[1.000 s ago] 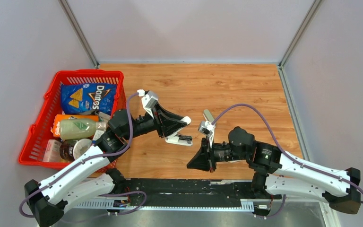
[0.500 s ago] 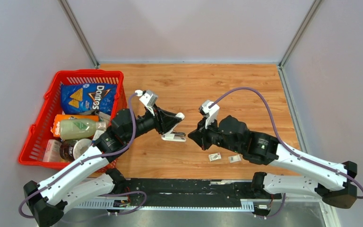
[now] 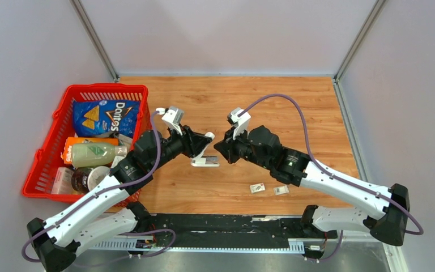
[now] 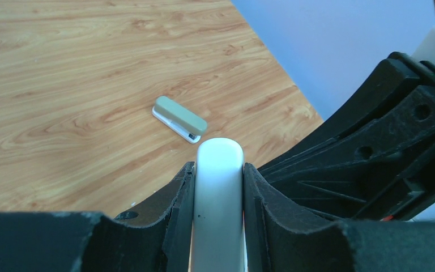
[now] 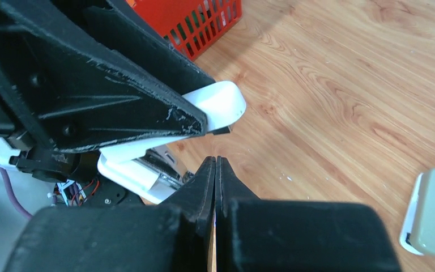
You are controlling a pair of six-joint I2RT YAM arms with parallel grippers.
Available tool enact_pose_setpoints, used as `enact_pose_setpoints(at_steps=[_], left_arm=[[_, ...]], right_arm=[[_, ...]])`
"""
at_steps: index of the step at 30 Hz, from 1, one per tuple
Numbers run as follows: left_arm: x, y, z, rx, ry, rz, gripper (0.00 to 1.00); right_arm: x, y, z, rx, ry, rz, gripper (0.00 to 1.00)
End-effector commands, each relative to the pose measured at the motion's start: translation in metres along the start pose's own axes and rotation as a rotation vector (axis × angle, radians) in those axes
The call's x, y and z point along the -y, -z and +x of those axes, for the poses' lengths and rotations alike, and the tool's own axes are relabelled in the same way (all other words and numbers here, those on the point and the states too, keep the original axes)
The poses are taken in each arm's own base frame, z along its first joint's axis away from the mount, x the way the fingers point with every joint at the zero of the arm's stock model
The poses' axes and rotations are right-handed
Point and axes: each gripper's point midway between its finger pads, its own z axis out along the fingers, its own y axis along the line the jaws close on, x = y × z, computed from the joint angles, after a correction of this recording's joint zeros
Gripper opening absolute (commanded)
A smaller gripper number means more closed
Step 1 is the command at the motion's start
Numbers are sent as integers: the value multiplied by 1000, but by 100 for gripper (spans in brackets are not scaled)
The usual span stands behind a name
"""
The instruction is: Unload the staples from the stapler
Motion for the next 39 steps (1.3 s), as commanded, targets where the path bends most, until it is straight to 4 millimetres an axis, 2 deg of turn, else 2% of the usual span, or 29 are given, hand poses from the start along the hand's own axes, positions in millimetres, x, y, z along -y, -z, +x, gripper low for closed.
enact_pose_setpoints(at_steps=[1, 5, 6, 12, 21, 30, 39], left_arm=[[7, 1, -24, 72, 31, 1, 0], [-1, -3, -21, 69, 41, -41, 0], [-1, -3, -21, 72, 41, -40, 0], [-9, -7, -18, 68, 49, -77, 0], [-21, -18, -7, 59, 64, -117, 0], [-31, -26, 4, 28, 72, -164, 0], [-48, -33, 27, -42, 58, -225, 0]], right_arm=[[-11, -20, -8, 59, -16, -82, 0], [-3, -31, 9, 37, -41, -73, 0], [-9, -32, 8, 43, -46, -116, 0], [-16, -35, 24, 20, -75, -176, 0], [-36, -37, 58, -72, -112, -320, 0], [-45, -38, 73, -69, -164, -393, 0], [-49, -39, 79, -67, -167, -431, 0]])
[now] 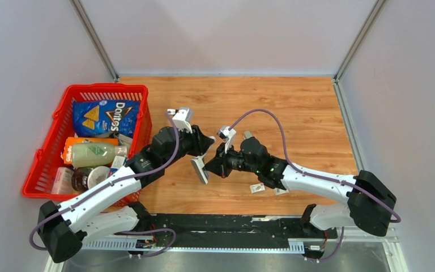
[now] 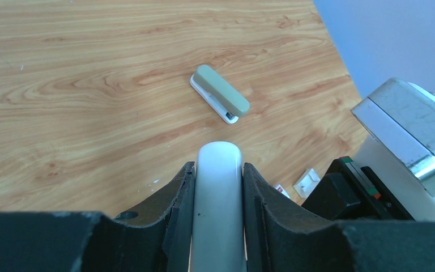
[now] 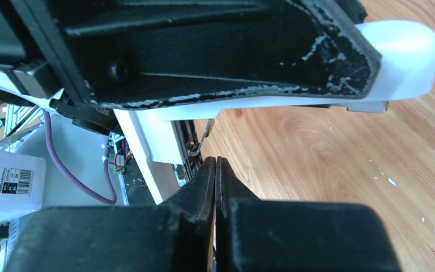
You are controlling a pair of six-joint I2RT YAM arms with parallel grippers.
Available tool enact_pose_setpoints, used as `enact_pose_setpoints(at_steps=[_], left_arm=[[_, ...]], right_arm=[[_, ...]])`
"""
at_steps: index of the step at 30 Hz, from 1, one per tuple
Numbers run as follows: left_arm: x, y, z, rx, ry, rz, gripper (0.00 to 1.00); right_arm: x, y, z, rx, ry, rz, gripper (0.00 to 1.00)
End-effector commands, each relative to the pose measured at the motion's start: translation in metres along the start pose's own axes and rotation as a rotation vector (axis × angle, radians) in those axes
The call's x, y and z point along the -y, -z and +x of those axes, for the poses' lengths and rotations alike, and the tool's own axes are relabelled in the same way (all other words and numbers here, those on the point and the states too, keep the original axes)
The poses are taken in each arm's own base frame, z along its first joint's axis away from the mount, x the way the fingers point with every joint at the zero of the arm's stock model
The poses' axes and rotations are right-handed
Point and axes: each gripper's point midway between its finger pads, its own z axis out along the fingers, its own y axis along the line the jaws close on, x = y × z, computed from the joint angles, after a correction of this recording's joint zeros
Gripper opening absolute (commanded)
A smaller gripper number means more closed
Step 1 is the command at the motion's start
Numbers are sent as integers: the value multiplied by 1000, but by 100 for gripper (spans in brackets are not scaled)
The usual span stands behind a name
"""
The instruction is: Unload the staples from the stapler
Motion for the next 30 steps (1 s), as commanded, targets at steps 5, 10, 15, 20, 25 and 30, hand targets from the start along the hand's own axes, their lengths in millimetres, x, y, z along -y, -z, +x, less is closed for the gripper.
enact_pose_setpoints(at_steps=[5, 10, 15, 20, 25, 30], left_arm=[[-9, -9, -1, 17, 8, -48, 0], [-14, -13, 7, -25, -3, -70, 0], [-20, -18, 21, -71, -12, -94, 0], [-25, -22, 27, -93, -24, -114, 0], [-27, -25, 27, -106, -38, -126, 0], [-26, -25, 25, -113, -51, -127, 0]], right_arm=[[-26, -8, -4, 25, 12, -152, 0], [-25, -11, -2, 22, 27, -162, 0], [-22, -13, -5, 26, 41, -162, 0], [-20, -18, -5, 18, 40, -174, 0], [-19, -22, -1, 11, 28, -189, 0], [-13, -20, -2, 8, 23, -171, 0]])
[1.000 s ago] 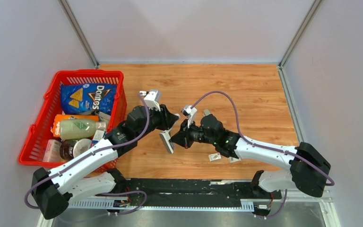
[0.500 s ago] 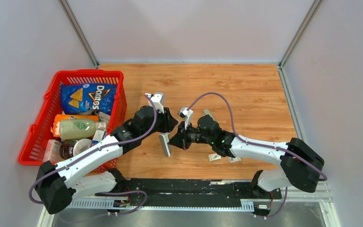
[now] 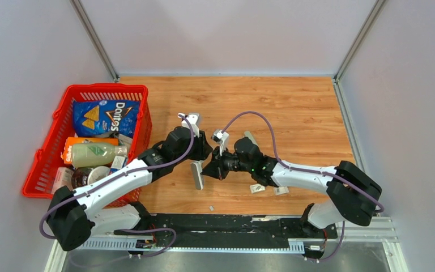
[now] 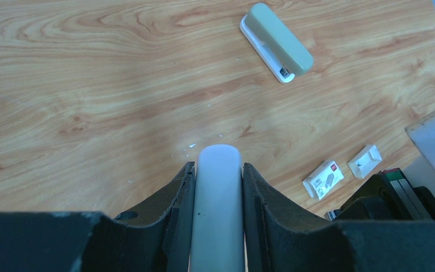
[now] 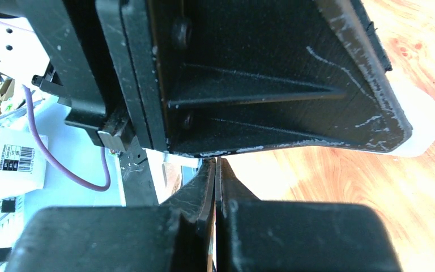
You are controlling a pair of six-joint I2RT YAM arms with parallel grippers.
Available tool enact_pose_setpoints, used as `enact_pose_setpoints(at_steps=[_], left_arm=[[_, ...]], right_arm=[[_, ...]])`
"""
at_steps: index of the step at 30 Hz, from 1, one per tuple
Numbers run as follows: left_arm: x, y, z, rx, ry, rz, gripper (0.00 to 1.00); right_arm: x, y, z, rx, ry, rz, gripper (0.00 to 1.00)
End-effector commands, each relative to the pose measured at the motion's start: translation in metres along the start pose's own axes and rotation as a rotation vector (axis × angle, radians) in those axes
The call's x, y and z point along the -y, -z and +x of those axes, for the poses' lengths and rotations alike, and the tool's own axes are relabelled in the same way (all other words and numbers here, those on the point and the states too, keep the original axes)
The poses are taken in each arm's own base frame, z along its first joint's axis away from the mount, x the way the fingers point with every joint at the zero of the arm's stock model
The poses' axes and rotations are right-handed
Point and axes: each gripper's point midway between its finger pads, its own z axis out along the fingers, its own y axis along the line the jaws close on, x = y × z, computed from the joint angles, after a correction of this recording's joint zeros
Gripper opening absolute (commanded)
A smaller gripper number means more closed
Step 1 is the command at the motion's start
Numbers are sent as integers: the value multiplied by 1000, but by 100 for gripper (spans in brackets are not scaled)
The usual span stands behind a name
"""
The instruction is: Unload the staples from the stapler
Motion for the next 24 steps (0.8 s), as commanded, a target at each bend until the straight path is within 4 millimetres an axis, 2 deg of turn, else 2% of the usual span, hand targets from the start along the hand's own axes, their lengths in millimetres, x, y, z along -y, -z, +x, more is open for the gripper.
enact_pose_setpoints(at_steps=[1, 12, 19, 24], left_arm=[[12, 5, -32, 81, -16, 20, 0], [25, 21, -48, 113, -16, 70, 0], [37, 42, -64, 154, -11, 122, 0], [37, 55, -74, 190, -15, 121, 0]], right_arm=[[-26, 3, -33, 93, 62, -96, 0], [-10, 22, -37, 86, 75, 34, 0], [5, 41, -40, 77, 89, 173, 0], [14, 56, -34, 58, 83, 252, 0]])
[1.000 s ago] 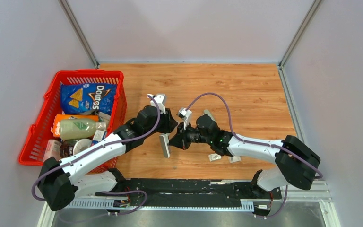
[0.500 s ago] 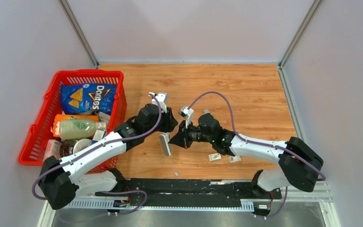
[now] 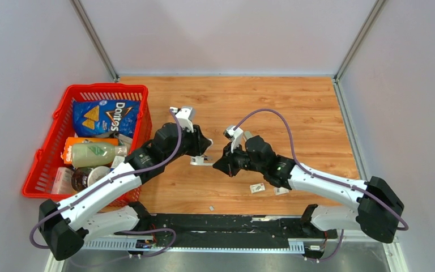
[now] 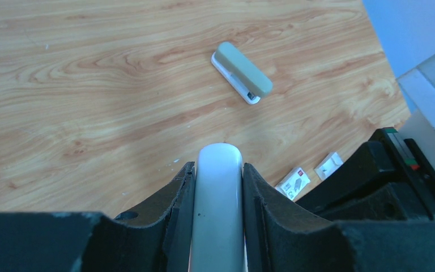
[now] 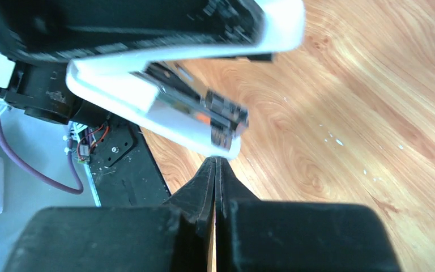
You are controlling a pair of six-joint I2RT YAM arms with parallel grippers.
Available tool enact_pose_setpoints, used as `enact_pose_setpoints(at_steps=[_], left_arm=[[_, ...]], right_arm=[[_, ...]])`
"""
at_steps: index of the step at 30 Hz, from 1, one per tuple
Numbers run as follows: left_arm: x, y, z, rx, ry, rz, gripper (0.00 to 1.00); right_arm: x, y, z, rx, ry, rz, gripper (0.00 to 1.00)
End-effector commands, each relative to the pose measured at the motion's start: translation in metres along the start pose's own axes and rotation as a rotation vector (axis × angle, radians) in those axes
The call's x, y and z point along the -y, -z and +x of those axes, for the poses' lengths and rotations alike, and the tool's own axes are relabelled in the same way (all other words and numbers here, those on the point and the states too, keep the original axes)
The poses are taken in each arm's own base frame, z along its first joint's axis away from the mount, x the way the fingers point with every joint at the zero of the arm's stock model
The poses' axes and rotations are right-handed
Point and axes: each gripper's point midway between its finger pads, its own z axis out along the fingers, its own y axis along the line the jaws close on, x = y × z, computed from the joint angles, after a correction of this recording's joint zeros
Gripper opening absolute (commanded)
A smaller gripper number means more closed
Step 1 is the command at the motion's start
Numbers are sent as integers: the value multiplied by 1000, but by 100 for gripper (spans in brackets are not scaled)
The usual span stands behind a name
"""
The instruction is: Unload the staples from the stapler
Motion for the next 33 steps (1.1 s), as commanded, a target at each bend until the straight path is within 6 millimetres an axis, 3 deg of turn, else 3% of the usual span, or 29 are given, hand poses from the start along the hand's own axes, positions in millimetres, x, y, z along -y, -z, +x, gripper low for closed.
enact_pose_setpoints(at_steps=[1, 8, 16, 23, 33], left_arm=[[18, 21, -42, 122, 0, 55, 0], [24, 29, -52, 163, 14, 88, 0], [35, 31, -56, 186, 64, 144, 0], [45, 32, -53, 163, 97, 194, 0], [55, 46, -35, 116, 157, 281, 0]], right_arm=[[6, 16, -14, 26, 25, 73, 0], [0, 27, -7, 26, -43, 68, 0], [-8, 14, -20, 27, -112, 48, 0], [-17, -1, -42, 79, -127, 12, 0], [-9, -5, -79, 159, -88, 83, 0]])
